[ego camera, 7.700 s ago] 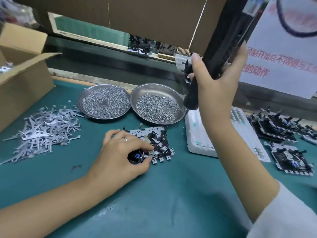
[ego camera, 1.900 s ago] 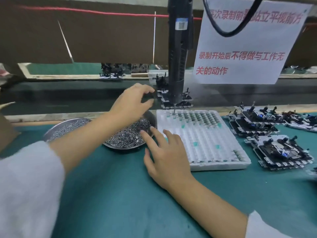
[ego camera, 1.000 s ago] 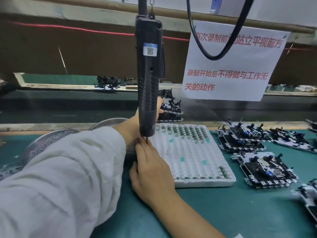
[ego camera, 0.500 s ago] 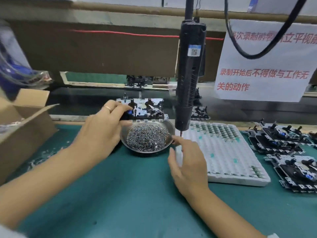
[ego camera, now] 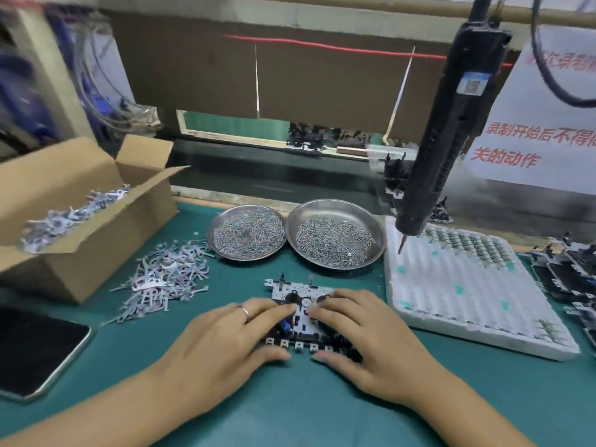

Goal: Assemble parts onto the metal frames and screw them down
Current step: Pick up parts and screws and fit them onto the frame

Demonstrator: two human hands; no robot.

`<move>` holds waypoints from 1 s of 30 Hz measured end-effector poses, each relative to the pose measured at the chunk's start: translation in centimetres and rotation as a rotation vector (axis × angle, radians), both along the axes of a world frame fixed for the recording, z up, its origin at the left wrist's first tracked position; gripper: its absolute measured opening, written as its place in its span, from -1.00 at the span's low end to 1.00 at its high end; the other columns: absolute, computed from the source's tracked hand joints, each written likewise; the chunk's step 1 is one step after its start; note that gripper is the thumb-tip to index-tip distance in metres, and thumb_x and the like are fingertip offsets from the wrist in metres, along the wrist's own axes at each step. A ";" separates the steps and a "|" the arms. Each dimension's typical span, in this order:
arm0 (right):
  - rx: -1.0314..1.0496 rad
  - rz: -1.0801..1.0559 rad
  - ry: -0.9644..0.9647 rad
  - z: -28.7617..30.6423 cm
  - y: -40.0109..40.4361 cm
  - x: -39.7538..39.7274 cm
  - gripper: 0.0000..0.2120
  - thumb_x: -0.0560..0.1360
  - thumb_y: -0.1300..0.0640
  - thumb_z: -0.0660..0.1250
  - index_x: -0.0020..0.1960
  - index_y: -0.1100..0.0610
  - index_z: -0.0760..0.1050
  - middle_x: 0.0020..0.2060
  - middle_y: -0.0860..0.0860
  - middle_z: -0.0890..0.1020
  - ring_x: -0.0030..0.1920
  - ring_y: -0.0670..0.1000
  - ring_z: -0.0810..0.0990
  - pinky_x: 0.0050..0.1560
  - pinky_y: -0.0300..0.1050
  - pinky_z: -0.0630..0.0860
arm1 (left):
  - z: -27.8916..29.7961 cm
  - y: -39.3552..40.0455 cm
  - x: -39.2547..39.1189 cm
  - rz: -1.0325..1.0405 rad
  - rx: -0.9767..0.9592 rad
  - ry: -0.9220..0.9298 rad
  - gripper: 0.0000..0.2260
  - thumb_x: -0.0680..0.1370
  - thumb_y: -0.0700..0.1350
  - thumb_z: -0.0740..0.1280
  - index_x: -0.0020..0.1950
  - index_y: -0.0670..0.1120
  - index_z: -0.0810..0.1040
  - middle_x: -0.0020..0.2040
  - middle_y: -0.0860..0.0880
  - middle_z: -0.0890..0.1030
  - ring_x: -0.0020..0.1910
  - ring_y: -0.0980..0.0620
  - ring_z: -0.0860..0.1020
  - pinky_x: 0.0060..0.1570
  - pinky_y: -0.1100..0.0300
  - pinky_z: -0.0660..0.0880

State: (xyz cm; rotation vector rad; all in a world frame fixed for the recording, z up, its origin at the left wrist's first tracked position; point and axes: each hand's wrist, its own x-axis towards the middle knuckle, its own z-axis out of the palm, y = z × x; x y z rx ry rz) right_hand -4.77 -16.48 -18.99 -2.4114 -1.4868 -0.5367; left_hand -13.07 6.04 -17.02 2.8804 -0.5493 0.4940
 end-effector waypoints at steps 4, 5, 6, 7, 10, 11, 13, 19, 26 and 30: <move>0.003 -0.052 0.079 -0.2 0.0 0.1 -0.60 0.53 -0.11 0.24 0.25 0.11 0.51 0.16 -0.04 0.57 0.16 0.00 0.51 0.24 -0.08 0.33 | 0.8 3.1 1.9 0.226 -0.052 -0.136 -0.59 0.55 0.13 0.13 0.09 -0.11 0.63 -0.10 -0.02 0.66 -0.21 -0.06 0.63 -0.21 0.12 0.51; 0.006 -0.076 0.092 -0.2 0.0 0.1 -0.59 0.53 -0.11 0.25 0.26 0.10 0.51 0.17 -0.06 0.57 0.18 -0.01 0.51 0.27 -0.07 0.30 | 0.9 4.2 2.7 0.320 -0.009 -0.146 -0.62 0.55 0.10 0.15 0.07 -0.13 0.63 -0.13 -0.06 0.65 -0.19 -0.12 0.62 -0.18 0.06 0.50; 0.010 -0.100 0.113 -0.2 0.0 0.1 -0.58 0.52 -0.12 0.26 0.28 0.09 0.50 0.18 -0.07 0.56 0.20 -0.02 0.50 0.29 -0.04 0.27 | 0.9 5.1 3.4 0.415 0.029 -0.120 -0.67 0.56 0.07 0.20 0.07 -0.12 0.62 -0.14 -0.07 0.65 -0.15 -0.14 0.61 -0.13 0.01 0.46; 0.013 -0.115 0.133 -0.2 0.1 0.1 -0.57 0.52 -0.12 0.26 0.30 0.08 0.49 0.19 -0.08 0.56 0.22 -0.03 0.49 0.30 -0.03 0.26 | 0.8 5.8 4.0 0.498 0.034 -0.068 -0.72 0.56 0.06 0.26 0.10 -0.10 0.60 -0.12 -0.06 0.64 -0.08 -0.14 0.59 -0.06 0.00 0.41; 0.011 -0.114 0.183 -0.1 0.0 0.1 -0.54 0.53 -0.15 0.22 0.32 0.07 0.47 0.21 -0.09 0.54 0.25 -0.03 0.48 0.33 0.01 0.30 | 0.1 6.5 5.1 0.588 -0.058 0.040 -0.78 0.54 0.04 0.31 0.13 0.00 0.55 -0.06 0.06 0.61 0.05 -0.05 0.54 0.05 0.05 0.28; 0.008 -0.112 0.190 -0.1 0.0 0.1 -0.53 0.53 -0.17 0.20 0.33 0.07 0.46 0.22 -0.10 0.54 0.25 -0.03 0.47 0.34 0.02 0.31 | -0.1 6.5 5.3 0.585 -0.075 0.035 -0.80 0.54 0.02 0.31 0.12 0.00 0.56 -0.06 0.07 0.61 0.05 -0.03 0.54 0.05 0.07 0.26; 0.006 -0.110 0.195 0.0 0.0 0.0 -0.52 0.54 -0.18 0.17 0.33 0.06 0.46 0.22 -0.10 0.54 0.25 -0.03 0.47 0.33 0.03 0.33 | -0.2 6.4 5.4 0.585 -0.102 0.003 -0.84 0.54 -0.04 0.30 0.09 0.00 0.58 -0.07 0.09 0.62 0.04 -0.02 0.54 0.02 0.08 0.22; 0.021 -0.100 0.179 -0.2 0.0 0.1 -0.54 0.53 -0.17 0.19 0.32 0.06 0.47 0.21 -0.10 0.54 0.23 -0.03 0.48 0.32 0.08 0.34 | 2.7 6.5 4.5 0.572 -0.355 -0.048 -0.84 0.53 -0.09 0.36 0.09 0.00 0.64 -0.20 0.09 0.62 -0.15 0.01 0.57 0.02 0.07 0.39; 0.386 -0.028 0.149 -0.2 0.3 -0.1 -0.70 0.57 0.04 0.23 0.15 0.19 0.57 0.08 -0.01 0.60 0.13 0.02 0.54 0.19 0.01 0.42 | 5.8 4.3 3.3 0.227 -0.661 0.156 -0.89 0.47 -0.14 0.42 -0.21 0.07 0.63 -0.30 0.22 0.63 -0.25 0.33 0.53 -0.29 0.53 0.34; 0.582 -0.065 0.255 0.4 1.4 -0.2 -0.74 0.58 0.13 0.19 0.18 0.18 0.55 0.10 -0.04 0.58 0.18 -0.08 0.51 0.22 -0.10 0.43 | 4.1 0.2 3.5 -0.138 -0.542 0.209 -0.83 0.50 -0.25 0.38 -0.20 0.01 0.58 -0.22 0.15 0.57 -0.16 0.22 0.52 -0.10 0.44 0.33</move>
